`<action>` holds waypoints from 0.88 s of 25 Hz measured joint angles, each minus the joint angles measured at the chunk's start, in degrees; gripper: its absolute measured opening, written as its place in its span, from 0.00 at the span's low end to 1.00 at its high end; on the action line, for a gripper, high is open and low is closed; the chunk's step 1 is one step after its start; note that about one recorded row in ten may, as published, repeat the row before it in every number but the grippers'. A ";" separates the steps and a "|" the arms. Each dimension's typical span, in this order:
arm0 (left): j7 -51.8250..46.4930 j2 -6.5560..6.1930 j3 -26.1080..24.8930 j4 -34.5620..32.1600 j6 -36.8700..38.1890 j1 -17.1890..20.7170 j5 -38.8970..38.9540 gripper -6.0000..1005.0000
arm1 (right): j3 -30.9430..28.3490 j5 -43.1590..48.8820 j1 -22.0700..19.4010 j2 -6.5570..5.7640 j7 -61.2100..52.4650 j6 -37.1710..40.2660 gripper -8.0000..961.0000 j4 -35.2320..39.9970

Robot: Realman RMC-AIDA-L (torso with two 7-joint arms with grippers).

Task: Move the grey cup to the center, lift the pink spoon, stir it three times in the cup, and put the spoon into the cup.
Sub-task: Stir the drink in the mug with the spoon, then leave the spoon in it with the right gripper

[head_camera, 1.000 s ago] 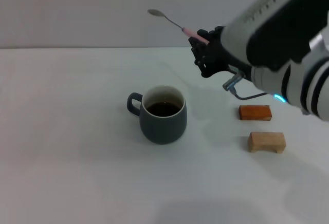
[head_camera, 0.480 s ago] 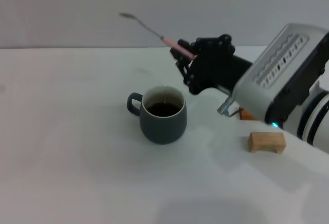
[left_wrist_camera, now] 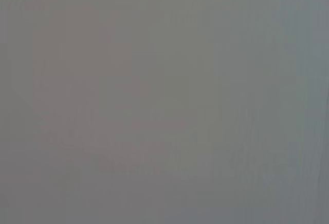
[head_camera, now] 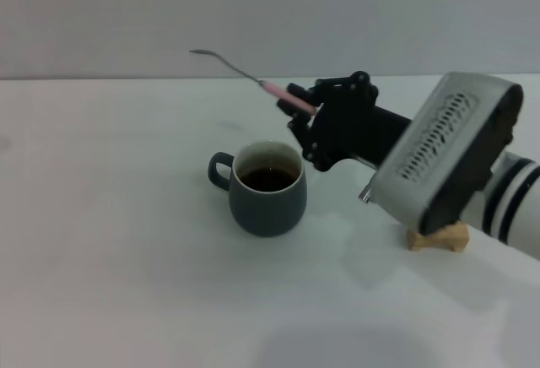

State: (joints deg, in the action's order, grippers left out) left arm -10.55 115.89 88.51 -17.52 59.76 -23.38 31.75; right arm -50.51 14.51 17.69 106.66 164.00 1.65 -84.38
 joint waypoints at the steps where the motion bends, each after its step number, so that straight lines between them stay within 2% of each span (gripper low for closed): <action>1: 0.00 0.00 0.00 0.00 0.00 0.00 0.00 0.01 | 0.00 0.00 0.00 0.00 0.00 0.00 0.14 0.00; 2: 0.00 -0.02 0.00 0.00 0.00 -0.02 0.00 0.01 | -0.02 0.22 0.44 0.43 0.01 2.45 0.14 -0.20; 3: 0.00 -0.06 0.00 0.00 -0.03 -0.14 -0.01 0.01 | -0.02 0.93 1.31 1.38 0.07 7.28 0.14 -0.63; 4: 0.00 -0.06 0.00 0.00 -0.03 -0.14 -0.01 0.01 | -0.02 0.93 1.31 1.38 0.07 7.28 0.14 -0.63; 5: 0.00 -0.12 -0.02 0.11 -0.20 -0.37 -0.02 0.01 | -0.02 1.60 1.93 1.98 0.23 10.62 0.14 -1.01; 8: 0.00 -0.14 -0.17 0.26 -0.41 -0.58 -0.03 0.01 | 0.03 1.77 2.36 1.95 0.26 12.88 0.14 -1.87; 14: 0.00 -0.15 -0.33 0.31 -0.59 -0.70 -0.03 0.01 | 1.15 2.43 4.10 0.94 0.96 22.36 0.14 -6.31; 15: 0.01 -0.15 -0.36 0.30 -0.68 -0.70 -0.02 0.01 | 2.11 2.42 5.37 0.21 1.11 26.18 0.14 -7.69; 17: 0.01 -0.15 -0.36 0.28 -0.70 -0.70 -0.02 0.01 | 2.75 2.36 6.10 -0.25 1.14 28.20 0.14 -8.33; 18: 0.01 -0.15 -0.36 0.27 -0.72 -0.70 -0.02 0.01 | 4.14 2.33 7.67 -1.03 1.20 32.03 0.14 -9.47; 22: 0.01 -0.15 -0.33 0.21 -0.72 -0.69 -0.02 0.01 | 6.00 2.56 9.33 -1.75 1.28 36.71 0.14 -10.83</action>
State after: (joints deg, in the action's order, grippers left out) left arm -10.54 115.75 88.18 -17.31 59.03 -24.07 31.73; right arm -44.51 17.07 27.01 104.90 165.28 38.36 -95.21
